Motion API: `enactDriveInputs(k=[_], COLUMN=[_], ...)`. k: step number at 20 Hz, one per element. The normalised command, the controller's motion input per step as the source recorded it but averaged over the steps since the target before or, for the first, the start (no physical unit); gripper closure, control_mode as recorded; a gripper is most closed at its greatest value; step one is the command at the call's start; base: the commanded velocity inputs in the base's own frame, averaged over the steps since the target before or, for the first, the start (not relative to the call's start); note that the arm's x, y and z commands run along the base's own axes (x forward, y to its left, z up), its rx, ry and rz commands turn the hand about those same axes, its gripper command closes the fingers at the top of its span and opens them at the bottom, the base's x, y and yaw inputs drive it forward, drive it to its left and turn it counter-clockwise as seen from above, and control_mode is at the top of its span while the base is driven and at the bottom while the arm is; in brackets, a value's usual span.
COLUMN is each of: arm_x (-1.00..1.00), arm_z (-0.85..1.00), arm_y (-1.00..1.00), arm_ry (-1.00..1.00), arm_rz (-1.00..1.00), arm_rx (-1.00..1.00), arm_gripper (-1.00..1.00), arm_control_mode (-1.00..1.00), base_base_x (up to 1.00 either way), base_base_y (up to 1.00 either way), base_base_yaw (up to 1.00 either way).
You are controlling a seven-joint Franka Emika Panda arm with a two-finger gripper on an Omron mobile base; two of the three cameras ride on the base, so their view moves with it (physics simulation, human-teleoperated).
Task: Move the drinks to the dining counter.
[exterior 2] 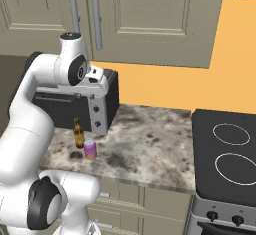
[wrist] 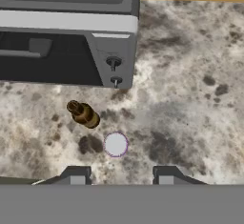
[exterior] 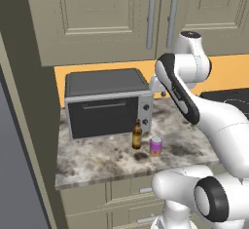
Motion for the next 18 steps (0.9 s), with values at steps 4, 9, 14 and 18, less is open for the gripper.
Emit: enactDriveInputs(k=[4,9,14,18], arm_x=[-0.42,-0.69,-0.53,-0.55], arm_z=[0.00,0.00,0.00,-0.02], arm_y=[0.02,0.07,0.20,0.08], arm_ry=[-0.06,-0.06,-0.02,0.00], arm_rz=[0.02,0.03,0.08,0.06], arm_rx=[0.00,-0.04,-0.09,-0.03], arm_gripper=[-1.00,-1.00,-1.00,-1.00], arm_control_mode=[-1.00,-1.00,-1.00,-1.00], base_base_x=[0.00,0.00,0.00,0.00], base_base_y=[0.00,0.00,0.00,0.00], base_base_yaw=[0.00,0.00,0.00,0.00])
